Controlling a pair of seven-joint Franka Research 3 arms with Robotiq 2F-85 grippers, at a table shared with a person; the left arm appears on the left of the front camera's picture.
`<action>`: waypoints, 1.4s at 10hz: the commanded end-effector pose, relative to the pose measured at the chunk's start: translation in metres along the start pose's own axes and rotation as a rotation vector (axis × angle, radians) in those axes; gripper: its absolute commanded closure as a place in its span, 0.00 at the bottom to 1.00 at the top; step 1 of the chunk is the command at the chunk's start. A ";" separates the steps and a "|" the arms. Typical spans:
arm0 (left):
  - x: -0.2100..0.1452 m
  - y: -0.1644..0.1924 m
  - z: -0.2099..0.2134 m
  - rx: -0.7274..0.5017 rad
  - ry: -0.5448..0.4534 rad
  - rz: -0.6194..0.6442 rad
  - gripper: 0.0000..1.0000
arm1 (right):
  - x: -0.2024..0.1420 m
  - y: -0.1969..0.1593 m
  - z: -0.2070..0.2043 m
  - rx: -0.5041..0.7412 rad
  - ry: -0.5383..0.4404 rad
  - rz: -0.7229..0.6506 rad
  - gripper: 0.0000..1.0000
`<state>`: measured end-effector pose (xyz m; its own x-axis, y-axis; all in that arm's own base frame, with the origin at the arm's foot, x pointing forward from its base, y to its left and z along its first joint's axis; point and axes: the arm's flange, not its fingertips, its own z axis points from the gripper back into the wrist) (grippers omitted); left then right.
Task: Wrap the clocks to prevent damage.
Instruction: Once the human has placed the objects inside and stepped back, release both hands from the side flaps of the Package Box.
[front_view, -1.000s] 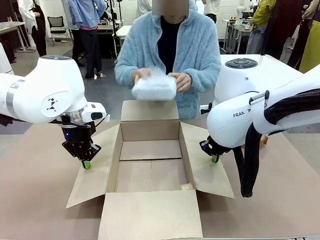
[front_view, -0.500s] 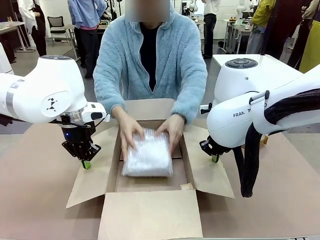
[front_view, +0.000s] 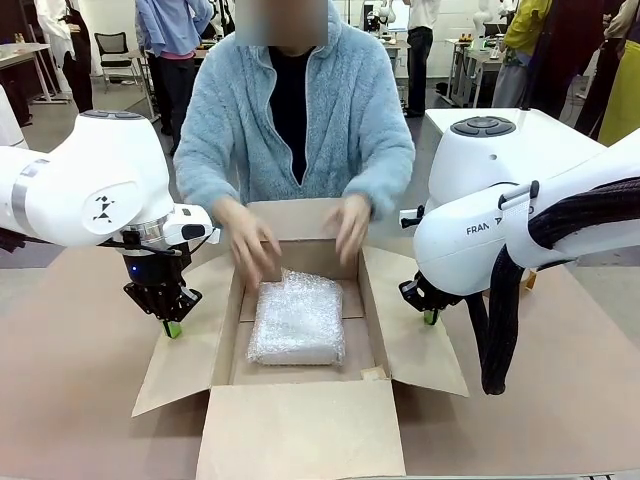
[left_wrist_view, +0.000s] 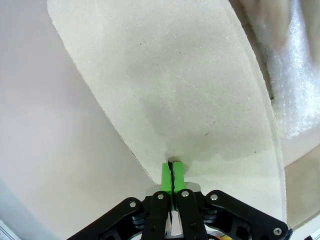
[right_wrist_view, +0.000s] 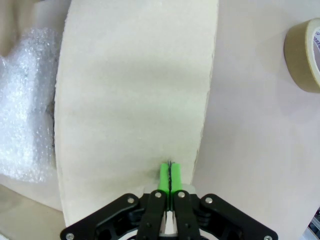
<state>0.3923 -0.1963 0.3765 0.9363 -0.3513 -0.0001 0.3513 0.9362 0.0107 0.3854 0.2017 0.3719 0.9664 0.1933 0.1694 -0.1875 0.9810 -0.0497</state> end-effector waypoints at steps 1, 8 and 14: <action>-0.001 0.000 0.000 0.004 0.002 -0.002 1.00 | 0.000 0.000 -0.001 -0.003 0.000 -0.006 0.99; -0.030 0.035 0.074 -0.125 -0.037 -0.326 1.00 | -0.026 -0.052 0.071 -0.014 -0.143 0.350 0.99; -0.072 0.076 0.128 -0.150 -0.053 -0.522 1.00 | -0.035 -0.113 0.128 0.018 -0.186 0.490 0.99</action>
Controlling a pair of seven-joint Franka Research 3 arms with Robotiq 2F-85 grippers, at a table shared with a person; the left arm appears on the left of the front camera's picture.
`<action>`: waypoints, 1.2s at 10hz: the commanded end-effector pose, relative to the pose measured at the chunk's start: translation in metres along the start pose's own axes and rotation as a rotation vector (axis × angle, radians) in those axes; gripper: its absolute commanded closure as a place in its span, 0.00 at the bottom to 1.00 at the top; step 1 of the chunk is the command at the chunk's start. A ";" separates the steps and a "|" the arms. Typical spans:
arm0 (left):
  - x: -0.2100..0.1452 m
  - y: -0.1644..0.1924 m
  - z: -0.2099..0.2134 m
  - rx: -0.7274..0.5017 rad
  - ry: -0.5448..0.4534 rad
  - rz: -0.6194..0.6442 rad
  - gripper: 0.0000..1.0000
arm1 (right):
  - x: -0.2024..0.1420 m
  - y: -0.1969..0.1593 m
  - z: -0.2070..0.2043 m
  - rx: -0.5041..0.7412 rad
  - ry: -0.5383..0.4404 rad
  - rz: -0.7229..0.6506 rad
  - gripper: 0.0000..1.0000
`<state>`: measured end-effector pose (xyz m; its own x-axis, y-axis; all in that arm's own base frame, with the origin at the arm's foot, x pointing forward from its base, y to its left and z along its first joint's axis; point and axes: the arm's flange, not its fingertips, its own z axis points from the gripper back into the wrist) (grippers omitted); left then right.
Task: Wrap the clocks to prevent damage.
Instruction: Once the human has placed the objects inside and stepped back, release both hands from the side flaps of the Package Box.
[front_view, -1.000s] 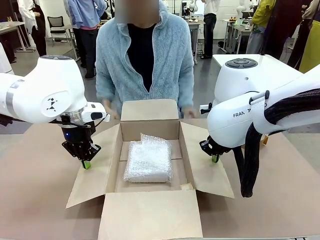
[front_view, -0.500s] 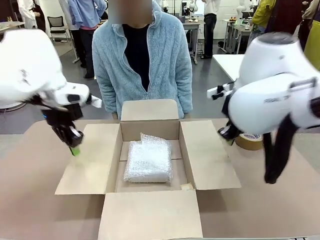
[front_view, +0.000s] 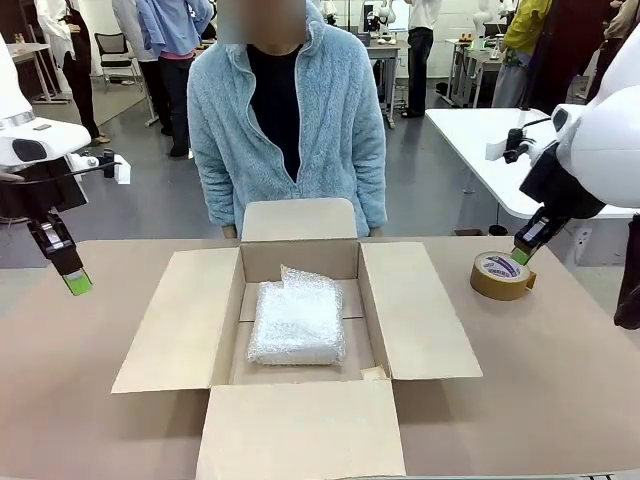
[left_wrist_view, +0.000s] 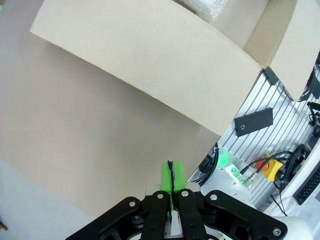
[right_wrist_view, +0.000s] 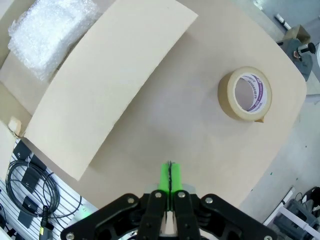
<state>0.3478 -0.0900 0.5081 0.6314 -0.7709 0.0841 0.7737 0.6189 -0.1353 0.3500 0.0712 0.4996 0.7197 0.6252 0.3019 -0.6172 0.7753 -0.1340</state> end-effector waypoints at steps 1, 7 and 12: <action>0.010 -0.004 -0.004 0.017 0.000 0.007 1.00 | 0.009 0.012 -0.004 -0.016 -0.001 0.003 0.99; 0.000 0.026 0.007 0.146 0.113 -0.184 1.00 | -0.009 -0.053 -0.024 0.283 0.115 0.448 0.99; -0.008 0.023 0.007 0.182 0.195 -0.298 1.00 | -0.030 -0.065 -0.035 0.326 0.093 0.616 0.99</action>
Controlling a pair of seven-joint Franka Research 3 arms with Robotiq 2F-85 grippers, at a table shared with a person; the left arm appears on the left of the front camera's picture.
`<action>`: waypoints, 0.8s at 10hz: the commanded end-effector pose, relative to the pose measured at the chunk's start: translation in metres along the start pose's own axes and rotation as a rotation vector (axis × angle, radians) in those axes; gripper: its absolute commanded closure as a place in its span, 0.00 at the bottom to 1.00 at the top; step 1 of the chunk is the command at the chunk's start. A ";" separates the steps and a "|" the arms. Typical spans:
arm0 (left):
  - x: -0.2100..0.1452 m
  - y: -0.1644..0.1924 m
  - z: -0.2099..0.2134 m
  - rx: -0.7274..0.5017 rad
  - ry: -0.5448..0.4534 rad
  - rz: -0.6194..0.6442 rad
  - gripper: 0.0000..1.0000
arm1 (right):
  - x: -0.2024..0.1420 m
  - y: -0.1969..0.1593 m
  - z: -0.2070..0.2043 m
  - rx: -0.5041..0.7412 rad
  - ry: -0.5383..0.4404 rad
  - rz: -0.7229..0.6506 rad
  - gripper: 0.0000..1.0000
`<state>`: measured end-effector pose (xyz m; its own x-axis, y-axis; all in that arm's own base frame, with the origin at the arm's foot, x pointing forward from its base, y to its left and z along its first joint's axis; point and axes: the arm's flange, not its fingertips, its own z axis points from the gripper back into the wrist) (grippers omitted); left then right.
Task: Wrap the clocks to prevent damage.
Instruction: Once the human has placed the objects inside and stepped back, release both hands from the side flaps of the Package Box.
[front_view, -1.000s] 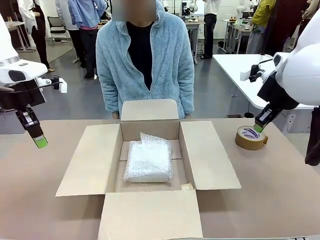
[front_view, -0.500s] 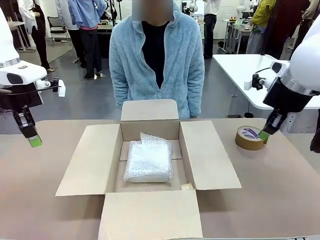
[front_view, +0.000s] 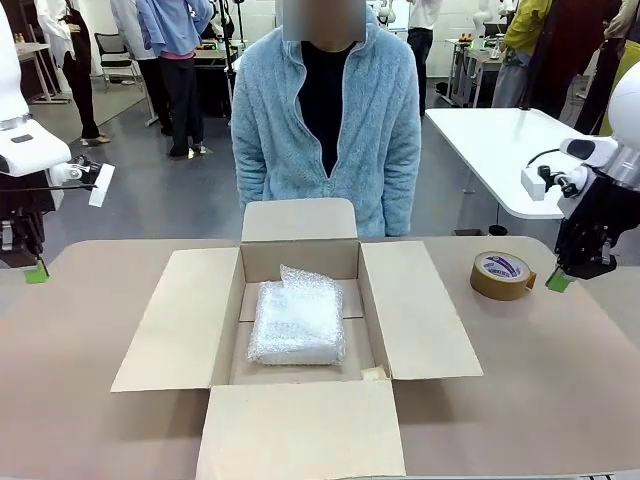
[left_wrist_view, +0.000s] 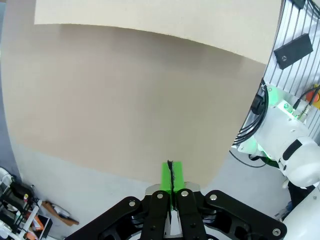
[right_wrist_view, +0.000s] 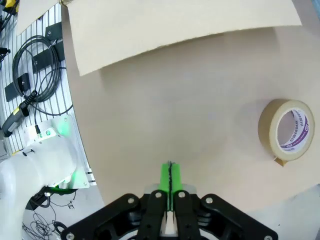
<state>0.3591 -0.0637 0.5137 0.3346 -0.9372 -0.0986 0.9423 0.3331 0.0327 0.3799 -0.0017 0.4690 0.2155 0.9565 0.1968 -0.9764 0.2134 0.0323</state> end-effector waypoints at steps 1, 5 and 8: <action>0.005 0.000 -0.002 0.009 0.001 0.038 1.00 | 0.006 0.002 -0.004 0.006 0.019 -0.008 0.99; -0.003 0.014 -0.009 -0.019 -0.051 -0.117 1.00 | 0.000 -0.005 -0.004 0.057 -0.106 0.168 0.99; -0.039 0.037 -0.031 -0.028 -0.413 -0.379 1.00 | -0.048 -0.035 -0.023 0.101 -0.617 0.373 0.99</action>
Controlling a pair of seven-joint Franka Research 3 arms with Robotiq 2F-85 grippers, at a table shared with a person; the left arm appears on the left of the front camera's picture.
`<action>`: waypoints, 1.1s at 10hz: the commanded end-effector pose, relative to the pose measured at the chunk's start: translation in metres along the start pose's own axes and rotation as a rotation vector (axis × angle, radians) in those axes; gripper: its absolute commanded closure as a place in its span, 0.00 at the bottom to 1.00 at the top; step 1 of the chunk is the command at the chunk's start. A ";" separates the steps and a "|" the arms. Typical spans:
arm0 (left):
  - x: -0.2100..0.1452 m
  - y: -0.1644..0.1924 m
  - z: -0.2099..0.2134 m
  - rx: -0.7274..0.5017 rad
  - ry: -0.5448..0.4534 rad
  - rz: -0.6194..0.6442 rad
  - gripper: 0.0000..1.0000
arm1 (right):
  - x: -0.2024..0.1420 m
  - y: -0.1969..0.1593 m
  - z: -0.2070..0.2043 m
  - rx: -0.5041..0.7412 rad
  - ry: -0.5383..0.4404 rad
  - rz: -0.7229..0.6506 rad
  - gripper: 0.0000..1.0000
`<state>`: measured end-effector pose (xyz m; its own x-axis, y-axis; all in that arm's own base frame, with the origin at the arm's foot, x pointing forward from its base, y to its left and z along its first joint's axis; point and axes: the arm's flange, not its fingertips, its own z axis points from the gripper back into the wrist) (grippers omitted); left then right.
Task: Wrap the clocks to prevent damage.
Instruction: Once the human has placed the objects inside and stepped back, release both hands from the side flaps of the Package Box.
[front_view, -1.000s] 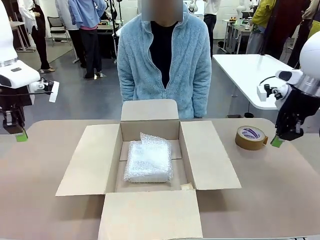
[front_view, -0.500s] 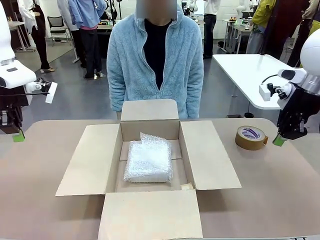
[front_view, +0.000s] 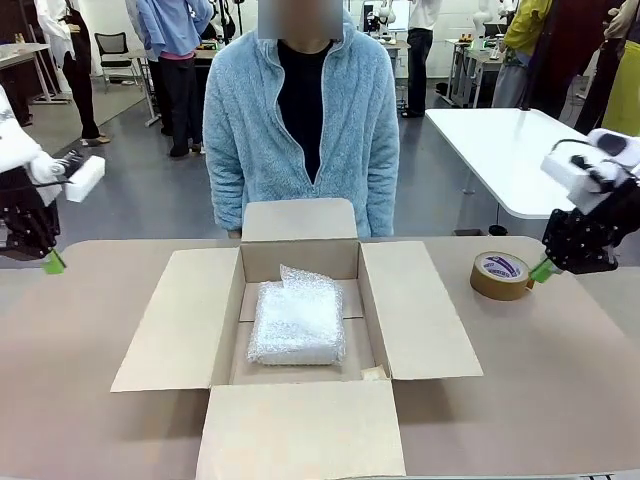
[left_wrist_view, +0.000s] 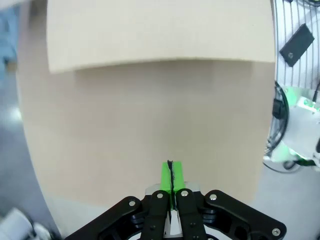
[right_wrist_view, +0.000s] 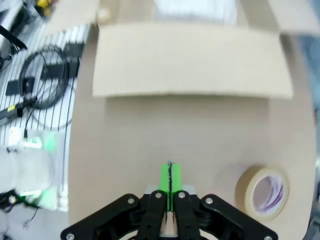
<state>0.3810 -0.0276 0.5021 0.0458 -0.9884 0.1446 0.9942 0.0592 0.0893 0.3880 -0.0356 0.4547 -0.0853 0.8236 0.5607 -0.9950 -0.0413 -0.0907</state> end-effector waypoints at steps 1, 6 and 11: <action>-0.035 0.003 -0.018 -0.077 -0.297 -0.077 1.00 | -0.041 -0.015 -0.014 0.111 -0.310 0.064 0.99; -0.114 0.012 -0.050 -0.138 -0.719 0.142 1.00 | -0.109 -0.014 -0.040 0.090 -0.535 -0.061 0.99; -0.142 -0.010 -0.054 -0.089 -0.805 0.162 1.00 | -0.116 -0.011 -0.039 0.043 -0.541 -0.087 0.99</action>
<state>0.3740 0.1107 0.4277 0.1976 -0.5799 0.7904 0.9773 0.1798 -0.1124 0.4088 -0.1162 0.3549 0.0083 0.4371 0.8994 -0.9991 -0.0344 0.0259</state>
